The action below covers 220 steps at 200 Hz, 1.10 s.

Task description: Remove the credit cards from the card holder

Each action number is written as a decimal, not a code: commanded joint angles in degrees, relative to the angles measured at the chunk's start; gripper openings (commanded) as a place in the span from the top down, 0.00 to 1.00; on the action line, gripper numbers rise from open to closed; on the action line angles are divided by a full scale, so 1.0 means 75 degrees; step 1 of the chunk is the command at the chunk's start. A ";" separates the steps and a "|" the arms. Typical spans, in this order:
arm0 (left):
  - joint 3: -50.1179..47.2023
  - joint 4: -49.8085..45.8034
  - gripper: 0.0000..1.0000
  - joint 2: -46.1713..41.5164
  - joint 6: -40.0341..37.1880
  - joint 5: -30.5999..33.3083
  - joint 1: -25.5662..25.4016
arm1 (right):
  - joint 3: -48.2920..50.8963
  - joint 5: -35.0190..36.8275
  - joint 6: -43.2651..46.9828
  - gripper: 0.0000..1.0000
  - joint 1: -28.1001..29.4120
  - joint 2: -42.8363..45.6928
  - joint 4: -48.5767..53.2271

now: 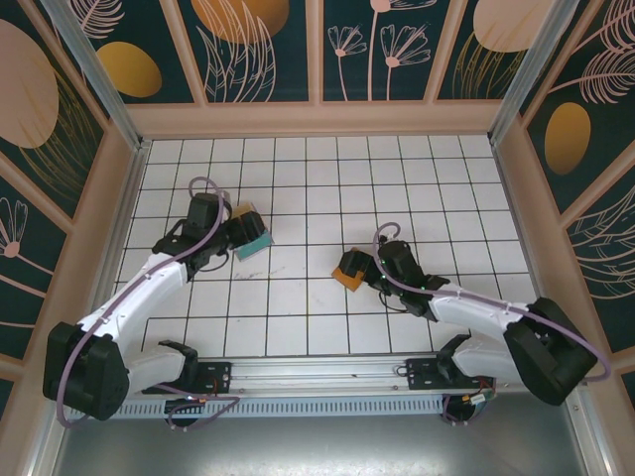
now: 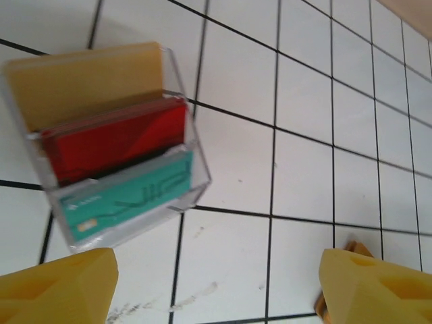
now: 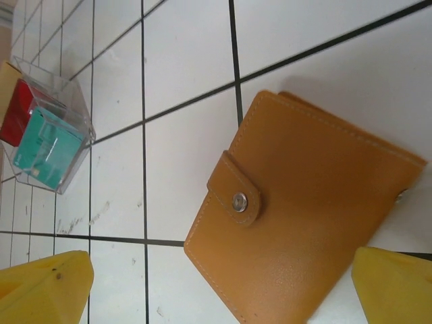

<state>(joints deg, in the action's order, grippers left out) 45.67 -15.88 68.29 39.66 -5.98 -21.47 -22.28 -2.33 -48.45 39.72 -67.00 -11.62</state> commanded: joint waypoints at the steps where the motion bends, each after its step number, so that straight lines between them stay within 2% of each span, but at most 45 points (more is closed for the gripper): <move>1: 0.0259 0.0277 0.24 0.0325 -0.0081 0.0136 -0.0558 | -0.0257 0.0552 0.0282 0.01 -0.0251 0.0714 0.0950; 40: 0.0818 0.0333 0.34 0.1194 -0.0327 0.0568 -0.1742 | -0.0164 0.0558 0.0567 0.01 -0.0857 0.1938 0.2002; 93: 0.2067 0.0170 0.65 0.2836 -0.0602 0.1110 -0.3270 | 0.0160 0.0210 0.0595 0.01 -0.1685 0.3417 0.2789; 116: 0.2682 -0.0040 0.73 0.3610 -0.0795 0.1360 -0.3820 | 0.0252 0.0204 0.0520 0.01 -0.1736 0.3691 0.2867; 171: 0.3823 -0.0367 0.70 0.5193 -0.1282 0.1569 -0.4568 | 0.0378 0.0373 0.0325 0.01 -0.1756 0.4226 0.3241; 220: 0.4321 -0.0629 0.68 0.6007 -0.1520 0.1608 -0.4707 | 0.0474 0.0392 0.0215 0.01 -0.1793 0.4619 0.3516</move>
<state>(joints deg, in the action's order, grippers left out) 75.66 -17.80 111.28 30.33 4.89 -56.62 -19.70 0.01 -45.71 26.74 -33.69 12.69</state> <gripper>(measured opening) 0.311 0.988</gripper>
